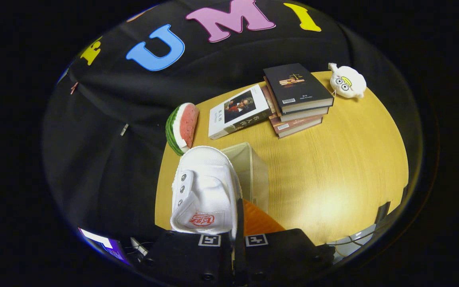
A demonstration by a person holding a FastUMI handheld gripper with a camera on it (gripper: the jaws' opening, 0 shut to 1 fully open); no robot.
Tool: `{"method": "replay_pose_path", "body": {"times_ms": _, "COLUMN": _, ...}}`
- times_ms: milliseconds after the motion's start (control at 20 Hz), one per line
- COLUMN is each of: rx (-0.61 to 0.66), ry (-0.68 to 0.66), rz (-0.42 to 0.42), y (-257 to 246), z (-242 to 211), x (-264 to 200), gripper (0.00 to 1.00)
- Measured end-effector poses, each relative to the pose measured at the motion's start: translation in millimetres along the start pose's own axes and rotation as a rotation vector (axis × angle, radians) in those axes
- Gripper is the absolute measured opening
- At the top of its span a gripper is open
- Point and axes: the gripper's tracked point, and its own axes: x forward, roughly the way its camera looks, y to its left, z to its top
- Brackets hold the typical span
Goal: Open the storage box then place both shoes into the box .Put the left shoe in first, then the right shoe, with the right side of both shoes facing outward in a uniform manner.
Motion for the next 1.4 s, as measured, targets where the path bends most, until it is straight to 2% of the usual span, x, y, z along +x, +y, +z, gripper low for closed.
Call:
{"method": "replay_pose_path", "body": {"times_ms": 350, "rx": -0.033, "ry": 0.069, "rz": -0.114, "y": -6.7, "z": -18.4, "x": 42.2, "gripper": 0.08}}
{"method": "replay_pose_path", "body": {"times_ms": 550, "rx": -0.078, "ry": 0.009, "rz": -0.171, "y": -15.7, "z": -7.9, "x": 52.9, "gripper": 0.09}}
{"method": "replay_pose_path", "body": {"times_ms": 800, "rx": -0.106, "ry": -0.056, "rz": -0.180, "y": -13.6, "z": 1.4, "x": 61.1, "gripper": 0.11}}
{"method": "replay_pose_path", "body": {"times_ms": 900, "rx": -0.123, "ry": -0.080, "rz": -0.149, "y": -3.7, "z": 1.7, "x": 59.0, "gripper": 0.24}}
{"method": "replay_pose_path", "body": {"times_ms": 1050, "rx": -0.166, "ry": -0.088, "rz": -0.114, "y": 9.2, "z": 0.7, "x": 51.9, "gripper": 0.62}}
{"method": "replay_pose_path", "body": {"times_ms": 1100, "rx": -0.174, "ry": -0.106, "rz": -0.090, "y": 16.2, "z": 5.4, "x": 50.5, "gripper": 0.70}}
{"method": "replay_pose_path", "body": {"times_ms": 1200, "rx": -0.200, "ry": -0.131, "rz": -0.098, "y": 17.3, "z": 15.1, "x": 39.8, "gripper": 0.98}}
{"method": "replay_pose_path", "body": {"times_ms": 1400, "rx": -0.211, "ry": -0.163, "rz": -0.088, "y": 17.6, "z": 22.5, "x": 32.0, "gripper": 0.99}}
